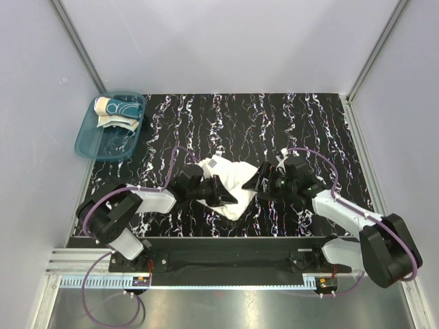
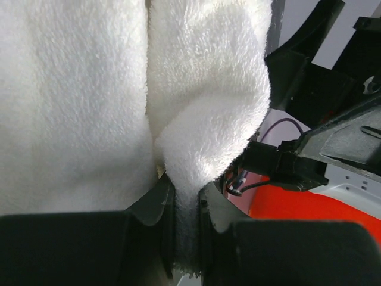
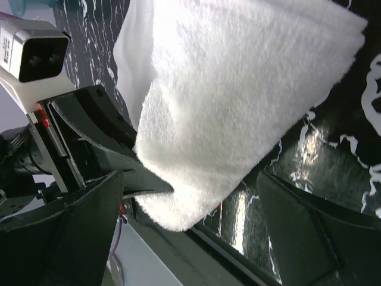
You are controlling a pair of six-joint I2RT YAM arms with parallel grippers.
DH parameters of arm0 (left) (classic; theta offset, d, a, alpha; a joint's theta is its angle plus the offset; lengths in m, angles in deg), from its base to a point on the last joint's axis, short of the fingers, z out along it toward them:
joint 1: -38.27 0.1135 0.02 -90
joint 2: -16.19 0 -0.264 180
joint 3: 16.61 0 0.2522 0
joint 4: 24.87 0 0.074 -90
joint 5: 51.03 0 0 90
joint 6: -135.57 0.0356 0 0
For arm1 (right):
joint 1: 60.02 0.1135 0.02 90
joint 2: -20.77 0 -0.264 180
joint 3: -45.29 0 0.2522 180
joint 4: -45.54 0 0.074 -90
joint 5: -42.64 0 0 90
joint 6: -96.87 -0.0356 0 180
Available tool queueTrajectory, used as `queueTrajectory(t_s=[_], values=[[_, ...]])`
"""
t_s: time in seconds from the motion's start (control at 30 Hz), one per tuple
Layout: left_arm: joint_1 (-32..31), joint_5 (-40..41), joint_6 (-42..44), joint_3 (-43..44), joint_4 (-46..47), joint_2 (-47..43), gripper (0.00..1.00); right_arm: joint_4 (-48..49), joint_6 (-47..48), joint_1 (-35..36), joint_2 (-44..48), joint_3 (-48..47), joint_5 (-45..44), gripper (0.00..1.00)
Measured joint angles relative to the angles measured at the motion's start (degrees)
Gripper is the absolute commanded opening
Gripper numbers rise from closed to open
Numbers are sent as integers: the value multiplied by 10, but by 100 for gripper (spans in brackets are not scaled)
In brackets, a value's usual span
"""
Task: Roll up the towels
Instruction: Roll the towel
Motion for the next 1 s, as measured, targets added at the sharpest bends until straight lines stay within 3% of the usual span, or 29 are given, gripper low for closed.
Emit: queueTrajectory(t_s=[0.37,0.47,0.5,0.6,0.63,0.67,0.7,0.73,0.8,0.87,1.0], values=[[31,-63,-68,-22,91,37,0,166,-15,10,-142,15,-3,87],[36,-74,-83,-27,111,49,0,193,-19,23,-169,15,-11,65],[37,-78,-87,-28,118,55,1,200,-20,28,-175,15,-14,49],[37,-86,-91,-28,120,62,17,203,-21,40,-186,11,-21,32],[37,-86,-85,-28,115,60,30,197,-21,43,-186,8,-25,26],[37,-85,-75,-27,103,57,36,188,-19,45,-186,3,-28,23],[37,-81,-61,-23,76,48,42,170,-17,47,-186,-6,-30,19],[38,-76,-47,-20,50,38,58,150,-14,49,-185,-15,-33,17],[37,-51,0,1,-43,-4,69,98,-6,52,-181,-39,-47,12],[35,-14,55,32,-138,-58,78,43,5,52,-172,-63,-63,10],[18,94,148,109,-293,-136,83,-55,26,52,-163,-103,-85,8]])
